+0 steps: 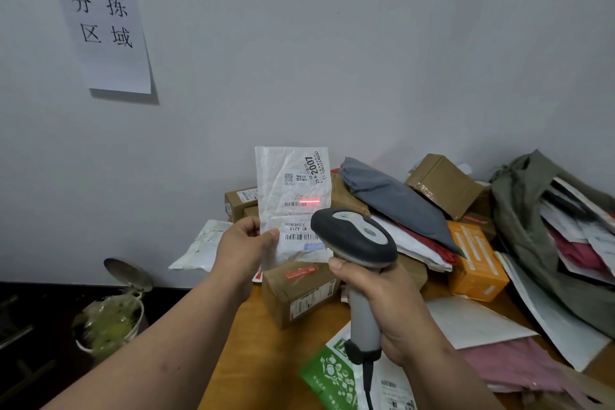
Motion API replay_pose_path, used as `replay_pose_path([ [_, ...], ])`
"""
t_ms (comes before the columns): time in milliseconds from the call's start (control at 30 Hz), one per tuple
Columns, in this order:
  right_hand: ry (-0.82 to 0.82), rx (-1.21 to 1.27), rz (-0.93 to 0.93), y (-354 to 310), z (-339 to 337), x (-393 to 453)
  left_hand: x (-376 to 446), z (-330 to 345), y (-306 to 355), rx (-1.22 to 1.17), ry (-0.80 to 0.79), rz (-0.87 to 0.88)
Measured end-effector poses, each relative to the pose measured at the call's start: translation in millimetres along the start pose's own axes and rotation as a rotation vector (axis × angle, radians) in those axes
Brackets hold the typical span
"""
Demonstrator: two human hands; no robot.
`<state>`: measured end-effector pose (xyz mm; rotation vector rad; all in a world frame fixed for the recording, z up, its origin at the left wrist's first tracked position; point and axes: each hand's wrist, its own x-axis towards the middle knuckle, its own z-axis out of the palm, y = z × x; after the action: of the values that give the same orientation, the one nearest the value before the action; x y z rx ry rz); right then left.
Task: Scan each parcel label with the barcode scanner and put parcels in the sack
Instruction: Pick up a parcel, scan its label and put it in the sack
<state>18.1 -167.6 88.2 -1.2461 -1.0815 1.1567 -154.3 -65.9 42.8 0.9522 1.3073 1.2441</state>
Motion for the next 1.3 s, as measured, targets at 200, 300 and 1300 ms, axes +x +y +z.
replay_pose_path([
  [200, -0.017, -0.026, -0.008, -5, -16, -4, -5, 15, -1, 0.008, 0.007, -0.005],
  [300, -0.007, -0.014, 0.015, -4, -27, -6, -8, 25, -2, 0.022, 0.013, 0.006],
  [1300, 0.257, 0.011, 0.066, 19, -103, -7, 6, 123, -29, 0.098, -0.275, -0.077],
])
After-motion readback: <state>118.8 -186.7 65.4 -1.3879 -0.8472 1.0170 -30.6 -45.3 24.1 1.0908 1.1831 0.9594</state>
